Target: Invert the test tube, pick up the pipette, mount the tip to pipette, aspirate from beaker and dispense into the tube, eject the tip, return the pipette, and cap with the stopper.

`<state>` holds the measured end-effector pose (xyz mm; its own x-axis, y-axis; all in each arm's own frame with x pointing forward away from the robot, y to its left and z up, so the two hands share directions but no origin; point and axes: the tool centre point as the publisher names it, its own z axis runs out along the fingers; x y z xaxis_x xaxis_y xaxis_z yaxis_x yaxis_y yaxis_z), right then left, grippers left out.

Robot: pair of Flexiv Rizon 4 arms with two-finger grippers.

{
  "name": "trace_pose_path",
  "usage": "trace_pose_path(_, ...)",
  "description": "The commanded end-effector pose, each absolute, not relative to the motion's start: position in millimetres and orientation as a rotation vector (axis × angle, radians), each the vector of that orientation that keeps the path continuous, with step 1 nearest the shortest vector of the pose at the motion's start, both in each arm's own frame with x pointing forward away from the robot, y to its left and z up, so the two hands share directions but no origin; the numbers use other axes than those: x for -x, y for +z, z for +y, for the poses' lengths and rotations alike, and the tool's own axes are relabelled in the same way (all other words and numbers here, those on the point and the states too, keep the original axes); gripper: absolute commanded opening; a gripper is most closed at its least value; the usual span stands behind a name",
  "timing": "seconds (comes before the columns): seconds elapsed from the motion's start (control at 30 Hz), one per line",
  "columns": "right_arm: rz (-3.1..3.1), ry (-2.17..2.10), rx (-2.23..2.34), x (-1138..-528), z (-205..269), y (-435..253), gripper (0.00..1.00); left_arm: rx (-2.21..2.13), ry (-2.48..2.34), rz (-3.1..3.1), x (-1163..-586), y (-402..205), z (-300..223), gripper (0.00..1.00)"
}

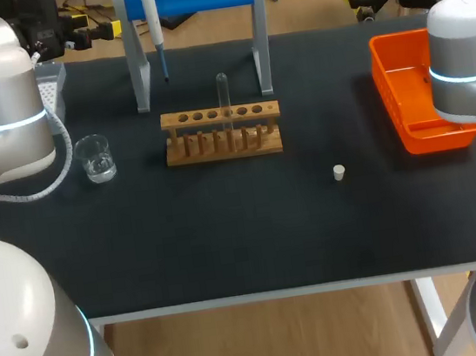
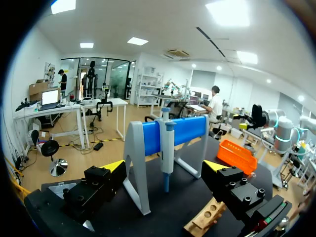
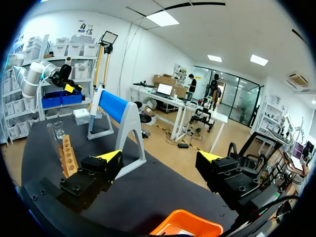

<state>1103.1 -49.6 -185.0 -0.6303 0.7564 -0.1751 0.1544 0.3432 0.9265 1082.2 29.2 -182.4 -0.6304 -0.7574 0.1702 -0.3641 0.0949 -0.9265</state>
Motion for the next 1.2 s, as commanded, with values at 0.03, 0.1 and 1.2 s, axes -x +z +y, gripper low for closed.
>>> trace_pose_path(0.03, 2.011, 1.290, -0.793, -1104, -50, -185, 1.00, 1.105, -1.549, 2.035, -1084, -182, 30, 1.00)
trace_pose_path(0.1, 2.011, 1.290, -0.793, -1104, -50, -185, 1.00, 1.105, -1.549, 2.035, -1084, -182, 30, 1.00)
trace_pose_path(1.2, 2.147, 1.512, -0.445, -1035, 20, -209, 1.00, 1.105, -1.549, 2.035, -1084, -182, 30, 1.00)
